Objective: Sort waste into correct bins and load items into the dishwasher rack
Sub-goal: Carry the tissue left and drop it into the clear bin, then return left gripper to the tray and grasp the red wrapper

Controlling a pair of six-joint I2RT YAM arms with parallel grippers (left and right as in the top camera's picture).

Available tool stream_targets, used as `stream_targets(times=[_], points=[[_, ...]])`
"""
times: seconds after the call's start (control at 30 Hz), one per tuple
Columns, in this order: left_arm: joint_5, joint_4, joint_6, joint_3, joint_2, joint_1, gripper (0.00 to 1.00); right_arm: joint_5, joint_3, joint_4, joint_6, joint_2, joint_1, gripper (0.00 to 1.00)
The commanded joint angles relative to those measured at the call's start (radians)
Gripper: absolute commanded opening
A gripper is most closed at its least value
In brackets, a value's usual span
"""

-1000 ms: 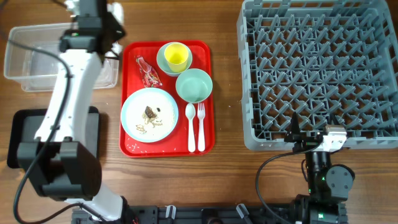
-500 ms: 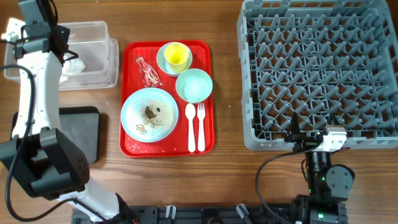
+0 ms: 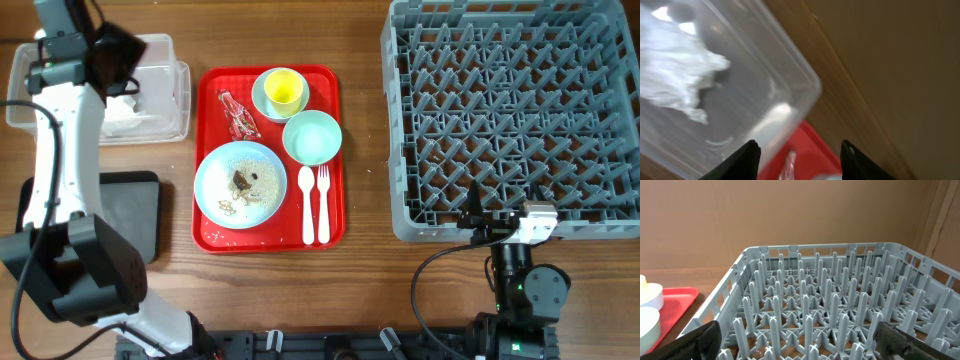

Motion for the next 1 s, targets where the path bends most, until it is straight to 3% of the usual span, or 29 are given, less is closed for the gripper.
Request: stream_targets(times=[0.0,0.13,0.37,0.97], points=[[0.167,-0.079,0.277,0.003,-0.040,-0.129,0.61,0.013,-0.002,0.005,-0.012,-0.005,0.002,1.00],[0.000,-0.159,0.273,0.003,0.025,-0.255,0.72,0.013,-0.002,0.005,-0.012,-0.005,0.002,1.00],[-0.189,-0.204,0.217,0.003,0.138,-0.308,0.72,0.013,-0.002,0.005,-0.012,-0.005,0.002,1.00],[-0.202,-0.149,0.298,0.001,0.347,-0.275,0.59,0.013,-0.002,0.005,-0.012,-0.005,0.002,1.00]])
